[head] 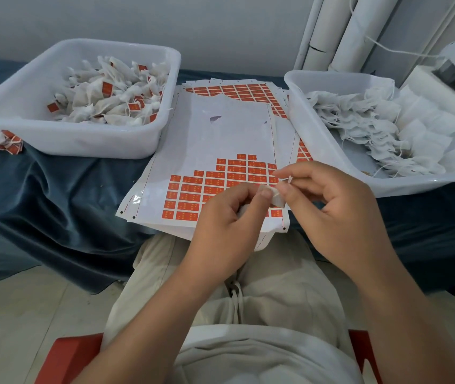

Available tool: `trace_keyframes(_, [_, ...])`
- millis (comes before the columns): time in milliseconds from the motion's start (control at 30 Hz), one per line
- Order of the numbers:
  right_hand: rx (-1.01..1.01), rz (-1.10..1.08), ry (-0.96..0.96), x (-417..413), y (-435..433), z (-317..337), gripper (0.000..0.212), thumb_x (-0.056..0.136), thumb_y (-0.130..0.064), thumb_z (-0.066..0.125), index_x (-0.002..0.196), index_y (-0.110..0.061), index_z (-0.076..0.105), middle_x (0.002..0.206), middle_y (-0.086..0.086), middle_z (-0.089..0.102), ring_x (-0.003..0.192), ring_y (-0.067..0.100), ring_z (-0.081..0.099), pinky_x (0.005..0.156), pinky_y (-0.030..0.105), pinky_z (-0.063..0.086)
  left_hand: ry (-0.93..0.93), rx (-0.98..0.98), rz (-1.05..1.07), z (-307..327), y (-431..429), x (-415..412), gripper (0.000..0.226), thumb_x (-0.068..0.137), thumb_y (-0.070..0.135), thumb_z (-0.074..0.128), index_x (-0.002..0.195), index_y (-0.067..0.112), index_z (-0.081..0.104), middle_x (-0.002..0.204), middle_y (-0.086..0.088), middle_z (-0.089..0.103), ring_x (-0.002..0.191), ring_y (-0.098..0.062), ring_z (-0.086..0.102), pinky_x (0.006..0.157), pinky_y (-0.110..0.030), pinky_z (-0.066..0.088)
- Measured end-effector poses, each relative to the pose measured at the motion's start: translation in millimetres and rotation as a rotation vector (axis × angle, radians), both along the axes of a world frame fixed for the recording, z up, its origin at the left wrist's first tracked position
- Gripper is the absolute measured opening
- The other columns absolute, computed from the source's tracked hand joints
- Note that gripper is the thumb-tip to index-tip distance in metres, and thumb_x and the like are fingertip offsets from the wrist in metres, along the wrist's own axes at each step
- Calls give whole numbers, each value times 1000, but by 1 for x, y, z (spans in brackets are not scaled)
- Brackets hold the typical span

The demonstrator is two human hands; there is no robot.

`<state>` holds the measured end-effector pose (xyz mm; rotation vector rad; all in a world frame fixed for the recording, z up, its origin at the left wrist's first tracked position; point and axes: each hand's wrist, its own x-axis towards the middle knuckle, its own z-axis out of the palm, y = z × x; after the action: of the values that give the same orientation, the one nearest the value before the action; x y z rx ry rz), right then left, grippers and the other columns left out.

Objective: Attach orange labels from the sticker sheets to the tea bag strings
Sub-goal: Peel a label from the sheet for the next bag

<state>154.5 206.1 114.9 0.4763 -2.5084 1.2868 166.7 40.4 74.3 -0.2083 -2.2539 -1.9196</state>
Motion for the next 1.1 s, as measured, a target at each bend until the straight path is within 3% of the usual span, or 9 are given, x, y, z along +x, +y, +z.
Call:
trace_keyframes(100, [19, 26, 6, 2, -1, 2, 15, 100, -24, 70, 110, -35, 72, 94, -25, 77, 94, -4, 72, 79, 10, 52, -24, 50, -7, 3, 0, 1, 33, 103, 37, 53, 92, 18, 78, 89, -16, 72, 90, -37, 66, 83, -57, 52])
trace_keyframes(300, [31, 82, -12, 3, -3, 2, 22, 100, -18, 69, 111, -36, 70, 85, -24, 74, 90, -2, 72, 76, 5, 48, -26, 57, 22, 1, -3, -1, 44, 105, 42, 55, 85, 7, 74, 84, -21, 69, 87, -43, 64, 82, -61, 51])
trace_keyframes(433, [19, 111, -34, 3, -4, 2, 26, 100, -15, 67, 113, -38, 68, 83, -18, 74, 89, 0, 72, 76, 6, 47, -10, 17, 31, 0, -4, -2, 47, 106, 42, 57, 83, 3, 72, 80, -19, 68, 81, -40, 64, 77, -55, 52])
trace_keyframes(500, [9, 109, -35, 3, -5, 2, 24, 100, -17, 67, 113, -37, 68, 85, -19, 75, 91, -1, 72, 77, 6, 48, -5, 12, 27, -1, -5, -4, 43, 106, 39, 59, 82, 7, 73, 76, -14, 68, 73, -32, 63, 68, -43, 54])
trace_keyframes(600, [19, 93, -9, 2, -6, 0, 21, 101, -21, 68, 113, -37, 70, 91, -24, 75, 93, -3, 72, 79, 10, 52, -28, 14, 8, 2, -9, -5, 37, 106, 32, 61, 77, 15, 75, 67, -5, 65, 61, -22, 54, 57, -22, 40])
trace_keyframes(767, [-34, 118, -68, 0, -7, -4, 22, 102, -20, 67, 111, -39, 69, 88, -19, 76, 88, 4, 73, 73, 9, 49, -76, 7, -30, -2, -15, -9, 37, 102, 39, 61, 82, 13, 78, 78, -16, 71, 79, -41, 62, 66, -45, 47])
trace_keyframes(867, [-118, 162, -147, -3, -6, -6, 24, 103, -17, 65, 111, -39, 68, 86, -15, 77, 86, 6, 75, 72, 9, 49, -96, -3, -63, -2, -16, -10, 43, 98, 55, 58, 83, 20, 79, 76, -9, 71, 73, -31, 64, 64, -38, 47])
trace_keyframes(1000, [-183, 163, -156, -6, -7, -11, 21, 104, -18, 64, 115, -35, 67, 90, -11, 78, 88, 10, 76, 73, 13, 52, -343, 258, -147, 2, -16, -13, 60, 90, 72, 56, 71, 19, 76, 53, 2, 51, 50, -13, 45, 68, -36, 37])
trace_keyframes(1100, [-174, 156, -99, -5, -8, -15, 19, 104, -24, 63, 119, -34, 66, 100, -8, 77, 97, 17, 75, 82, 31, 59, -479, 409, -122, 4, -19, -18, 60, 106, 50, 45, 59, 20, 68, 47, 6, 41, 44, -9, 35, 64, -32, 32])
